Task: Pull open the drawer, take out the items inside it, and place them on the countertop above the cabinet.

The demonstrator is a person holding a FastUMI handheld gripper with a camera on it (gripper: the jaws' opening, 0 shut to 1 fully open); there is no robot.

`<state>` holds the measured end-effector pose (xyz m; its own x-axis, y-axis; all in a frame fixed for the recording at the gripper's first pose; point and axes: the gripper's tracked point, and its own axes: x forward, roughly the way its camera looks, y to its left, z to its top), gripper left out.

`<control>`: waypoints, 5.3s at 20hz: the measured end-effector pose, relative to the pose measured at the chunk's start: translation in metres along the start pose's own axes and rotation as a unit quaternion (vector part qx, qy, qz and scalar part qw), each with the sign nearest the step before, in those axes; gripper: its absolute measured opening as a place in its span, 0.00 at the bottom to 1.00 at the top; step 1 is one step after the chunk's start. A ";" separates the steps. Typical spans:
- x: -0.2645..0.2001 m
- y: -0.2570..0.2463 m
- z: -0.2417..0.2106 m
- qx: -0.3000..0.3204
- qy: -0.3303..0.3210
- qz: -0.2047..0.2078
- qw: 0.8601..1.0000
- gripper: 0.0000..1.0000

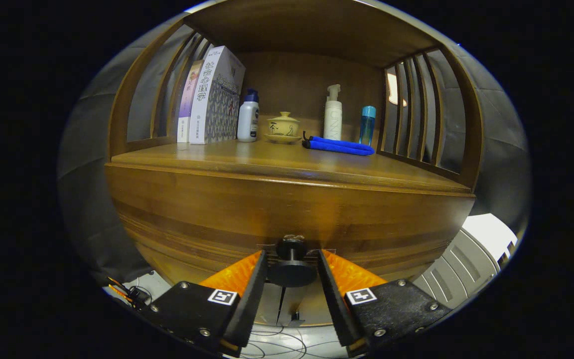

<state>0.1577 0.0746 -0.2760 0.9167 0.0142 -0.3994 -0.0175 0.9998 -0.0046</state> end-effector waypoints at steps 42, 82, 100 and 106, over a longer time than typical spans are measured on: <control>-0.166 0.005 -0.068 -0.020 0.007 0.010 1.000 0.35; -0.076 -0.028 0.079 0.076 0.122 -0.027 0.989 0.96; -0.041 -0.015 -0.007 0.025 0.284 -0.060 0.957 0.29; -0.062 -0.019 -0.003 0.014 0.264 -0.060 0.962 0.14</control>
<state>0.0996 0.0546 -0.2535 0.5798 -0.1013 -0.8084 0.0933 0.9940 -0.0577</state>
